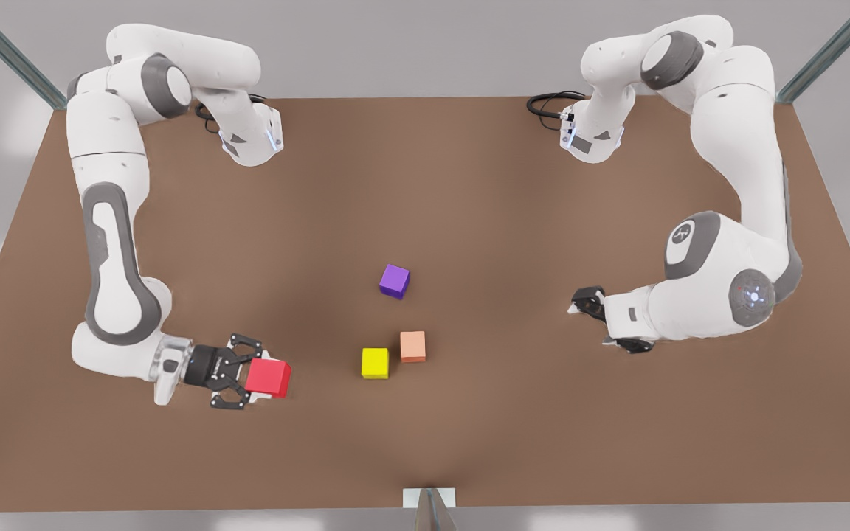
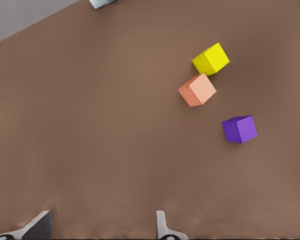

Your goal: Pick up red wooden cube and pass to hand red wooden cube and place in blue wooden cube

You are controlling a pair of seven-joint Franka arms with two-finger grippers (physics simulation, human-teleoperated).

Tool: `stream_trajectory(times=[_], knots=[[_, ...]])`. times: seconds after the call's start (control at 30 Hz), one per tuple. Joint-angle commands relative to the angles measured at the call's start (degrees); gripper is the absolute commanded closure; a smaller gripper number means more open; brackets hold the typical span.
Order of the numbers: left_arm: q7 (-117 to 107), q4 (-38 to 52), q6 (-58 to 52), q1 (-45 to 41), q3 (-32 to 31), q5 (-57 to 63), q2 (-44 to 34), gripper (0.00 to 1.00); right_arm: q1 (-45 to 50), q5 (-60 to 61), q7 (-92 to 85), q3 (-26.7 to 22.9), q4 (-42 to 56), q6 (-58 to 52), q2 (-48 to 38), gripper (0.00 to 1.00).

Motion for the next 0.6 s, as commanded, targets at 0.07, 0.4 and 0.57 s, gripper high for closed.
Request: stream_trajectory(times=[0.07, 0.4, 0.57], knots=[[-18.1, -19.2, -1.6, -16.7, 26.8, -1.4, -18.5, 0.00, -2.0, -33.3, 16.6, -7.5, 0.8, -11.7, -1.9, 0.54], [-18.3, -17.4, -3.8, -17.1, 24.8, -7.2, -13.9, 0.00, -1.6, -68.5, 39.6, -12.8, 5.5, -5.5, -2.0, 0.54], [-18.4, -17.4, -4.8, -17.0, 24.8, -7.3, -13.5, 0.00, -1.6, -72.0, 47.6, -13.7, 2.9, 2.8, -1.4, 0.54]])
